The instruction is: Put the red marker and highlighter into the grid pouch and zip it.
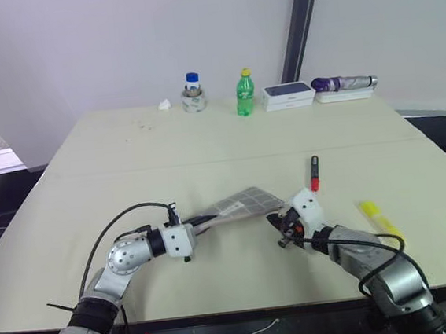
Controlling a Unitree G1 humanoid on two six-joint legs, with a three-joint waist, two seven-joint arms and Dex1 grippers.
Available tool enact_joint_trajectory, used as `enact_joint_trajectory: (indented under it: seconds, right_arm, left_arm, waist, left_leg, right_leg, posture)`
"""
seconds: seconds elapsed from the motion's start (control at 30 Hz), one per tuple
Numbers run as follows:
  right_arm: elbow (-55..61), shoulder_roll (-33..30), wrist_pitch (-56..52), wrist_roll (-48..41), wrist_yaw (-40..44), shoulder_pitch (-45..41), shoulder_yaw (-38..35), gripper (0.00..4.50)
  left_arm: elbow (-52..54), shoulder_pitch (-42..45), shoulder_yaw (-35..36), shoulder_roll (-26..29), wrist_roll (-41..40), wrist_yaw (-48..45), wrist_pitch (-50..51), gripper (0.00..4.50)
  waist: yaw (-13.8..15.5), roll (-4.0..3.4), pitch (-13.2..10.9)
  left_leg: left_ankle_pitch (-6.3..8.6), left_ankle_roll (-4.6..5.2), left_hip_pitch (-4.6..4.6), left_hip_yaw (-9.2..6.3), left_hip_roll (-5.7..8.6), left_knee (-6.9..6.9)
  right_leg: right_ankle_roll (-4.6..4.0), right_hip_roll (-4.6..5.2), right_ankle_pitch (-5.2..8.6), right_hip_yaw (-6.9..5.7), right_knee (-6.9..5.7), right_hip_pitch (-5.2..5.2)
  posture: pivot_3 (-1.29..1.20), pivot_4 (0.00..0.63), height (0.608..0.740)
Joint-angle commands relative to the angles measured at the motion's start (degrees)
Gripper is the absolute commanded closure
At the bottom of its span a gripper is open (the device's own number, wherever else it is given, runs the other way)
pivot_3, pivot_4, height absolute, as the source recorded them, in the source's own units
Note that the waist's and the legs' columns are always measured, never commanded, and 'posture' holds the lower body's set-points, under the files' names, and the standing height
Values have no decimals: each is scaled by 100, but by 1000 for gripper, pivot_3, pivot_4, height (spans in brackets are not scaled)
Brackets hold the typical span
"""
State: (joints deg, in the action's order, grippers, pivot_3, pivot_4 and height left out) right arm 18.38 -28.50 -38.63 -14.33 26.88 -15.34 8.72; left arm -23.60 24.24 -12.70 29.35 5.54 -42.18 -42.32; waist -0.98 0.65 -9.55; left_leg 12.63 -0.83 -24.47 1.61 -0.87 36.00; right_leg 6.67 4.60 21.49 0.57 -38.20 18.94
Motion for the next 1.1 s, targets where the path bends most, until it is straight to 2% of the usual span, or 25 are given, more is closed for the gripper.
enact_joint_trajectory:
  seconds: [0.03, 0.27, 0.5, 0.6, 0.73, 0.93, 1.1]
  right_arm:
    - [321, -209, 120, 346, 366, -470, 531, 4481]
    - [82, -456, 549, 937, 967, -818, 1269, 4481]
    - [132, -465, 535, 853, 1018, -497, 800, 4481]
    - [160, -226, 439, 696, 943, -352, 651, 4481]
    - [16, -173, 444, 651, 973, -429, 447, 4481]
    - [460, -42, 85, 352, 1137, -666, 456, 4481]
    - [549, -235, 61, 370, 1422, -702, 686, 4481]
  left_arm:
    - [111, -60, -21, 11, 170, 148, -32, 4500]
    - [300, -14, -39, -129, 343, 314, 66, 4500]
    - [347, -140, 277, 21, 306, 662, -114, 4500]
    - [618, -144, 242, 41, -74, 531, -353, 4500]
    - [615, -47, 214, 8, 61, 630, -215, 4500]
    - [599, -107, -246, 50, 247, 271, -410, 4500]
    - [517, 74, -217, -122, 282, 431, -265, 4500]
  waist:
    - [12, 0, 0]
    - [39, 2, -1]
    - [30, 2, -1]
    - [30, 2, -1]
    - [33, 2, -1]
    - [26, 2, -1]
    - [40, 2, -1]
  left_leg:
    - [0, 0, 0, 0, 0, 0]
    - [0, 1, -6, 0, 4, 5]
    - [0, 0, -6, 0, 1, 4]
    - [0, 0, -5, 0, 0, 4]
    - [0, 0, -4, 0, 0, 6]
    - [0, 0, -5, -1, 1, 4]
    - [0, 0, -4, -1, 1, 5]
  right_leg:
    - [0, 0, 0, 0, 0, 0]
    - [0, 5, 0, -2, 1, 0]
    - [0, 3, 0, -2, 1, -1]
    - [0, 4, 0, -2, 1, -1]
    - [0, 4, 0, -2, 0, -5]
    - [0, 2, 0, -3, 1, -2]
    - [0, 4, 0, -4, 1, -4]
  posture:
    - [0, 150, 740]
    - [0, 150, 740]
    - [0, 150, 740]
    - [0, 150, 740]
    - [0, 150, 740]
    - [0, 150, 740]
    - [0, 150, 740]
